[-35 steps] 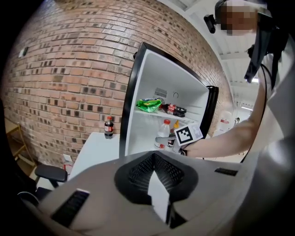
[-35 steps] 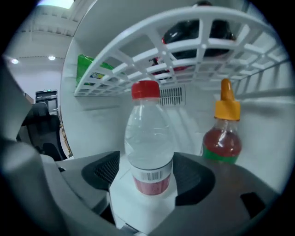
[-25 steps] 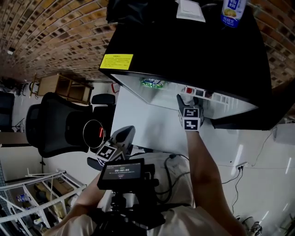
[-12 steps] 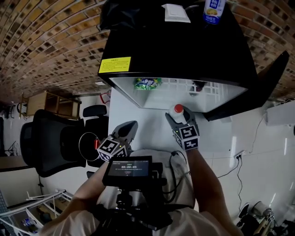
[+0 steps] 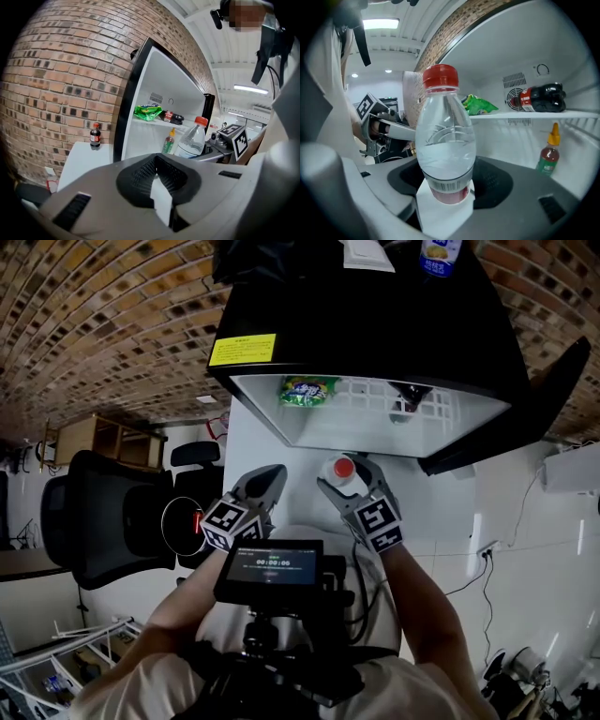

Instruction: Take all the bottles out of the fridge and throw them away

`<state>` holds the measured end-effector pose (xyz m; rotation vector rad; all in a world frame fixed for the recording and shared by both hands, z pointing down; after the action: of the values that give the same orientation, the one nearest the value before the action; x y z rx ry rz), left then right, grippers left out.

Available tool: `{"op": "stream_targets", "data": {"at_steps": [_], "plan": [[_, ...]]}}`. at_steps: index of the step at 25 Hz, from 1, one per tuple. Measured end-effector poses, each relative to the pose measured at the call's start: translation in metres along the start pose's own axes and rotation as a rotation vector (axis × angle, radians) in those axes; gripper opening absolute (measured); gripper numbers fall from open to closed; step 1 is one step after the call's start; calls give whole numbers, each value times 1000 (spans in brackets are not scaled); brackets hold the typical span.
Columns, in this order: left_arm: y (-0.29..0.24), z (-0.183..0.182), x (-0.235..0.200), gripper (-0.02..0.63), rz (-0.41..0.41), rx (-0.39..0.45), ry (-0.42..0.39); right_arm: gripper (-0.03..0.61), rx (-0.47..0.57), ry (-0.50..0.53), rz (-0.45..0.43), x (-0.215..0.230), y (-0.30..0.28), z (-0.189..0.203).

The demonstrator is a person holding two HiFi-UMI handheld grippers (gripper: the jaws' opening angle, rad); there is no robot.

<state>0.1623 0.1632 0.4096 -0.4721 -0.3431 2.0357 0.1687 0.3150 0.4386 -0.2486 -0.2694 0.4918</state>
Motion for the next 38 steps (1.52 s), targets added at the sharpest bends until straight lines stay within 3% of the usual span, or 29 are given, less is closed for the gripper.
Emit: {"op": "stream_targets", "data": {"at_steps": [8, 17, 28, 38], "plan": [[5, 14, -8, 0, -59, 26, 15, 290, -2, 31, -99, -14, -11, -10], [43, 35, -28, 0, -277, 43, 94, 290, -4, 68, -299, -29, -40, -17], [123, 64, -100, 0, -489, 116, 251, 290, -56, 152, -480, -83, -134, -44], [203, 121, -153, 0, -703, 158, 438, 290, -172, 244, -693, -151, -246, -56]]}}
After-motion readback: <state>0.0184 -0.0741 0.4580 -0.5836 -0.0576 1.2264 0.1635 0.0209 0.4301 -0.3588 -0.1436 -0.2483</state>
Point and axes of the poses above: the fingertips, and each gripper's own axes: y backward along the fingers, x to its right, z out of its underside, the point moved 5 cm from there along y, backward along the fingers, and after that the axes turned 12 degrees about -z, right-handed, at the moved point
